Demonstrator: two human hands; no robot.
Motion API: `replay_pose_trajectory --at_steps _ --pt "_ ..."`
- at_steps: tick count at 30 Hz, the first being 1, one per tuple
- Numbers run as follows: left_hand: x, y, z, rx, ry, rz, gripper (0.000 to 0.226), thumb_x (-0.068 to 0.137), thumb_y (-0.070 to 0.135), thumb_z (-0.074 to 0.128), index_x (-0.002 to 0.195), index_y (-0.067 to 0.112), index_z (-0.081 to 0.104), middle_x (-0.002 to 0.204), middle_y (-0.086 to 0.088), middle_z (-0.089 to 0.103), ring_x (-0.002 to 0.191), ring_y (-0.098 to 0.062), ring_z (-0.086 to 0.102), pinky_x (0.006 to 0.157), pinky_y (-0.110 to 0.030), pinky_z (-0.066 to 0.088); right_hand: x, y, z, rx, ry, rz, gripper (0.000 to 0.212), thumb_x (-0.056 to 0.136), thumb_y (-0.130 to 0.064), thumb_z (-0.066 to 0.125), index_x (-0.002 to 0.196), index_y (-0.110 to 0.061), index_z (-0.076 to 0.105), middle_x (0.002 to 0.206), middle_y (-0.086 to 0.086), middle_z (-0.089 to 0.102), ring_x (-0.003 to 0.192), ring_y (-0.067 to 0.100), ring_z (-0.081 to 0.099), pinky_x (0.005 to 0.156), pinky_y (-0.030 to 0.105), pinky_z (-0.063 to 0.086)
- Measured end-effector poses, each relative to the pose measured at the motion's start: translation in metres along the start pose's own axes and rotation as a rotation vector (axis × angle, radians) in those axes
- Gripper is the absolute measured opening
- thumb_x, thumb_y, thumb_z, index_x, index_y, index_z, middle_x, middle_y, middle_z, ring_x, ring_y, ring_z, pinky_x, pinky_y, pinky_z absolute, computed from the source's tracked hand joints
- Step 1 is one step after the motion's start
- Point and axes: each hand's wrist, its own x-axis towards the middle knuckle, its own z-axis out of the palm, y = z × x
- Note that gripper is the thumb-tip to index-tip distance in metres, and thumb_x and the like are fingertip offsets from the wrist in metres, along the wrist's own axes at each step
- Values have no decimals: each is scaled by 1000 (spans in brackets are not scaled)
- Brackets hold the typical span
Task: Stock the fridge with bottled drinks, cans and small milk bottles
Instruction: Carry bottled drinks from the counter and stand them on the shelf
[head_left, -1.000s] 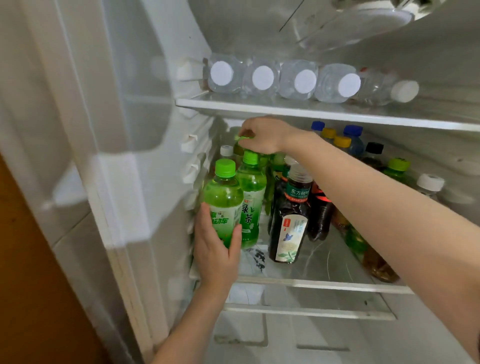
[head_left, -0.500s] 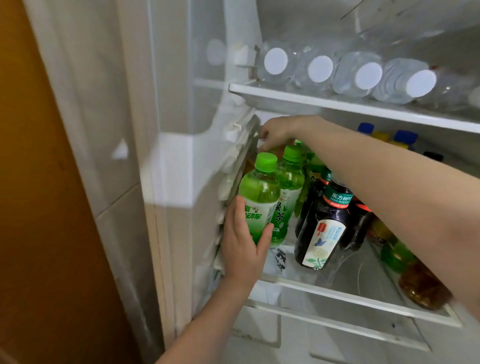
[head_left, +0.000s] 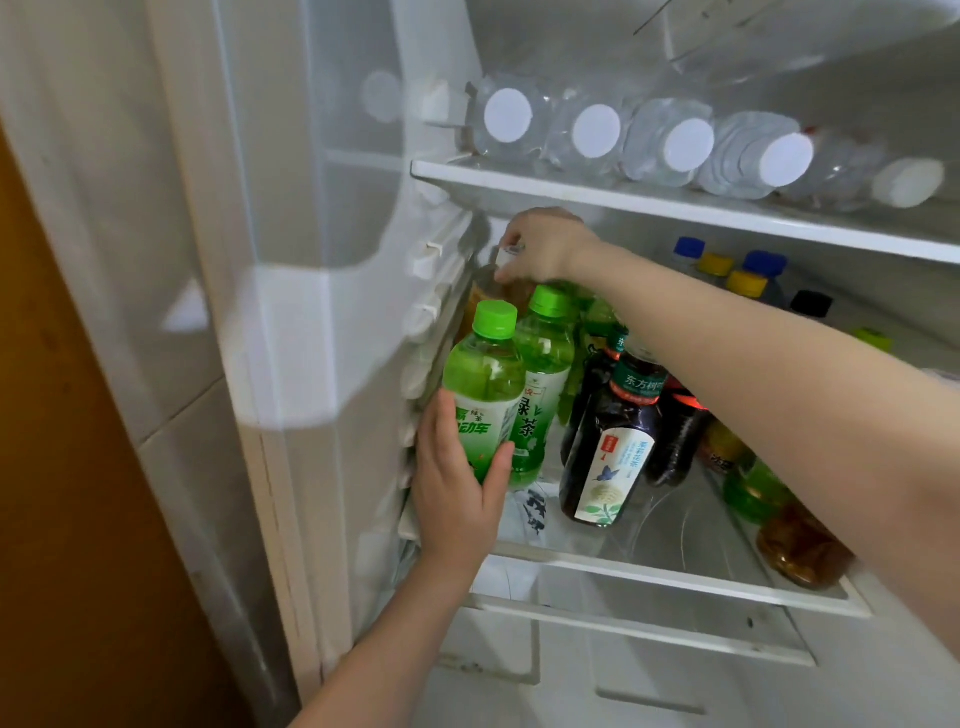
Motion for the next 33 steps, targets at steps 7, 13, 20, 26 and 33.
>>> replay_pose_trajectory --at_steps 7,13,20,26,33 --pt "0 -2 0 -20 -6 -9 68 91 46 46 144 16 17 143 -23 38 131 -24 32 107 -16 22 -21 22 -2 272 177 174 44 84 -42 63 116 -13 56 94 0 57 64 14 51 51 19 39" --pt "1 -1 -1 -21 -5 8 68 90 43 48 144 14 18 143 -24 38 131 -26 33 108 -18 23 -43 26 -10 516 213 332 44 88 -42 58 120 -12 55 106 8 64 64 16 62 48 14 49" --pt "1 1 -2 -7 -25 -7 69 90 45 45 146 18 15 146 -19 36 134 -25 33 108 -29 27 -79 25 -1 592 453 400 41 85 -36 64 109 -2 63 108 13 66 90 31 66 83 44 53" --pt "2 2 -2 -4 -42 -22 69 90 47 44 146 22 13 148 -16 33 136 -25 32 108 -33 24 -91 32 -14 877 554 552 42 83 -38 68 108 -5 62 108 14 64 93 32 66 85 43 54" --pt "3 3 -4 7 -40 22 67 92 43 45 145 18 14 148 -17 32 137 -24 29 110 -27 23 -121 42 -6 1028 741 551 14 83 -32 68 73 -24 62 79 3 68 75 20 69 77 42 58"
